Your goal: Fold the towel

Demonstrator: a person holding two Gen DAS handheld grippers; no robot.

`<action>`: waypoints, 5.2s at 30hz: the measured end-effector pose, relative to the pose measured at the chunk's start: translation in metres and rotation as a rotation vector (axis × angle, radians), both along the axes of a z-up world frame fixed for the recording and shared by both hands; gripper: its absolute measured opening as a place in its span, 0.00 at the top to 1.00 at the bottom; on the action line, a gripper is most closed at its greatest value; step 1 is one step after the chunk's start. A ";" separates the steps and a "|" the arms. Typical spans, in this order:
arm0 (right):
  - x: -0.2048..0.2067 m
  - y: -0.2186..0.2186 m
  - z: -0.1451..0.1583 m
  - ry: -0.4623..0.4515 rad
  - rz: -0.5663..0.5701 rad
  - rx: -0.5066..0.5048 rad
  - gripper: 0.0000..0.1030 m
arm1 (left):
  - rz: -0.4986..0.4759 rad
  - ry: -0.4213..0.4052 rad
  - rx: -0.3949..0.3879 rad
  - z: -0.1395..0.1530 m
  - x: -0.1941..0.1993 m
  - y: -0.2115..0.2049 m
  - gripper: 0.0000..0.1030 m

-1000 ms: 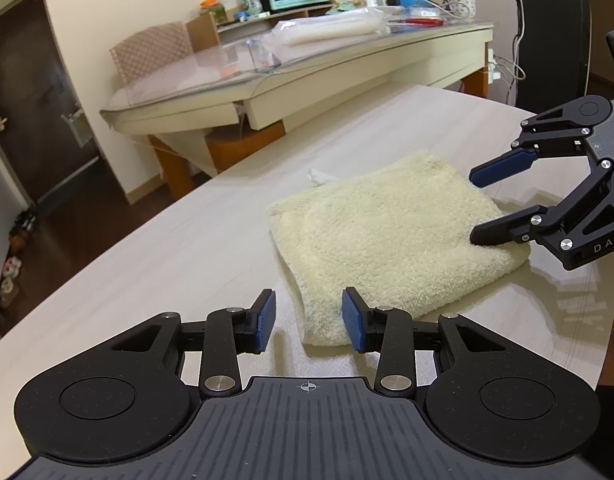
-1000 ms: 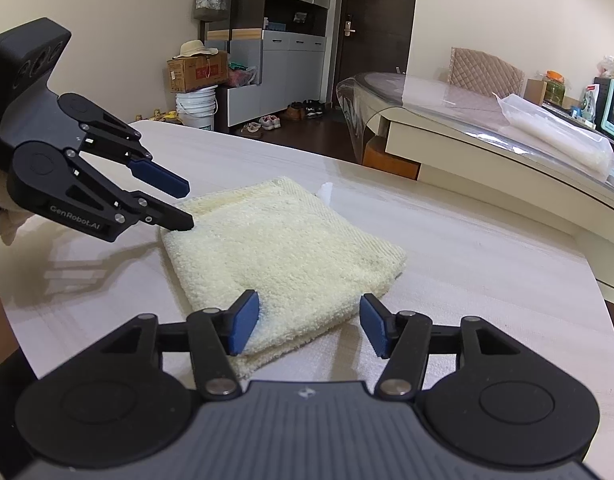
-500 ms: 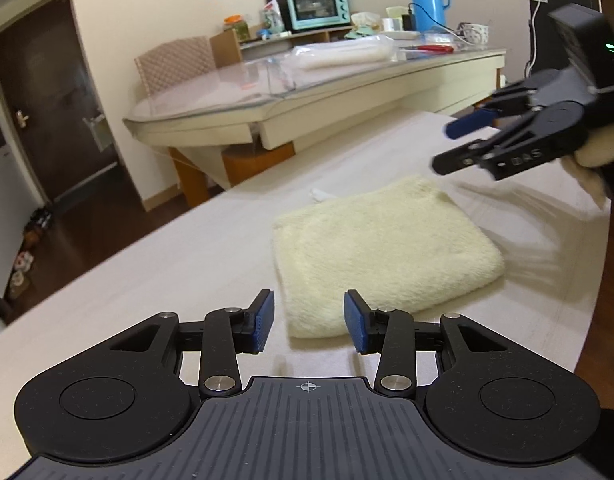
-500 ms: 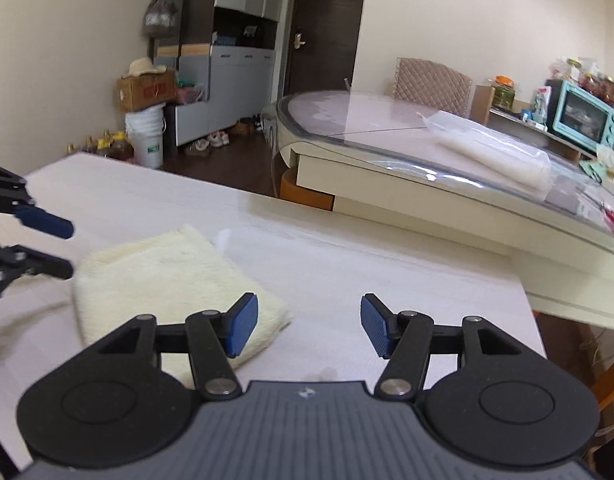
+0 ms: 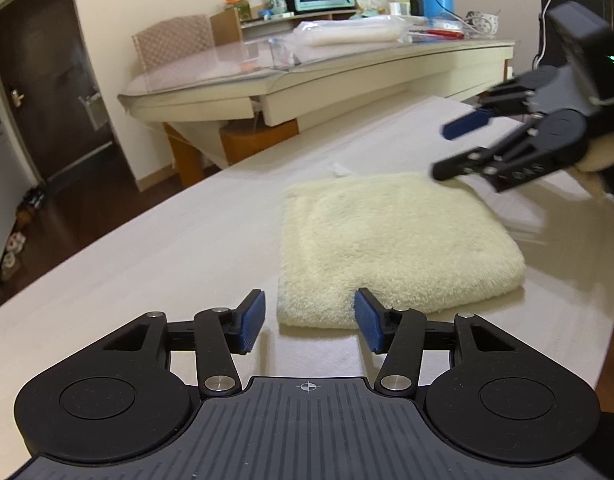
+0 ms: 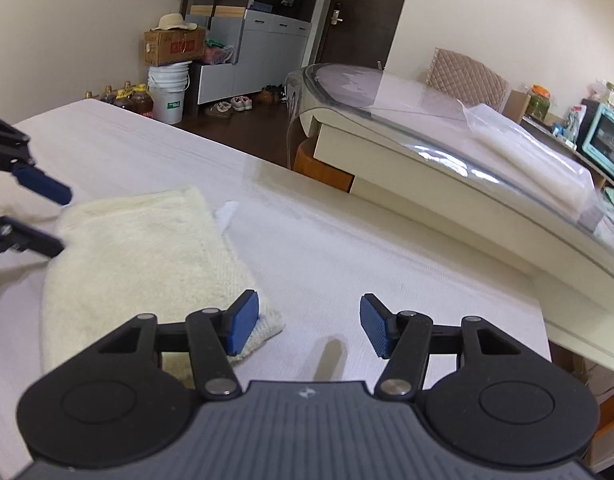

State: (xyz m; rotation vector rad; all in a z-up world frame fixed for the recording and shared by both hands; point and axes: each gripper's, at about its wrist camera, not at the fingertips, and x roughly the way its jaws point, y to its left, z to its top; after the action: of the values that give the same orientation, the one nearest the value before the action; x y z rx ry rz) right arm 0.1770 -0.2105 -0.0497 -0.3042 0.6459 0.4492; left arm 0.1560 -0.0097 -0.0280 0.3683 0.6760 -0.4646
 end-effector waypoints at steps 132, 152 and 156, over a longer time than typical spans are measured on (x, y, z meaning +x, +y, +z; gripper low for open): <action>-0.130 -0.001 0.029 -0.004 -0.129 0.223 0.12 | 0.353 -0.083 -0.118 0.014 -0.090 -0.013 0.10; -0.179 0.009 0.044 -0.026 -0.129 0.211 0.11 | 0.420 -0.032 -0.244 0.040 -0.151 -0.014 0.01; -0.185 0.011 0.049 -0.037 -0.126 0.201 0.11 | 0.440 -0.047 -0.238 0.043 -0.156 -0.013 0.00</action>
State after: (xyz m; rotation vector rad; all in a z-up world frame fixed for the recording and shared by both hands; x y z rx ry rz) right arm -0.0077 -0.1992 -0.0009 -0.0811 0.5748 0.3835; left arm 0.0001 -0.0223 0.0151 0.0007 0.6259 -0.1138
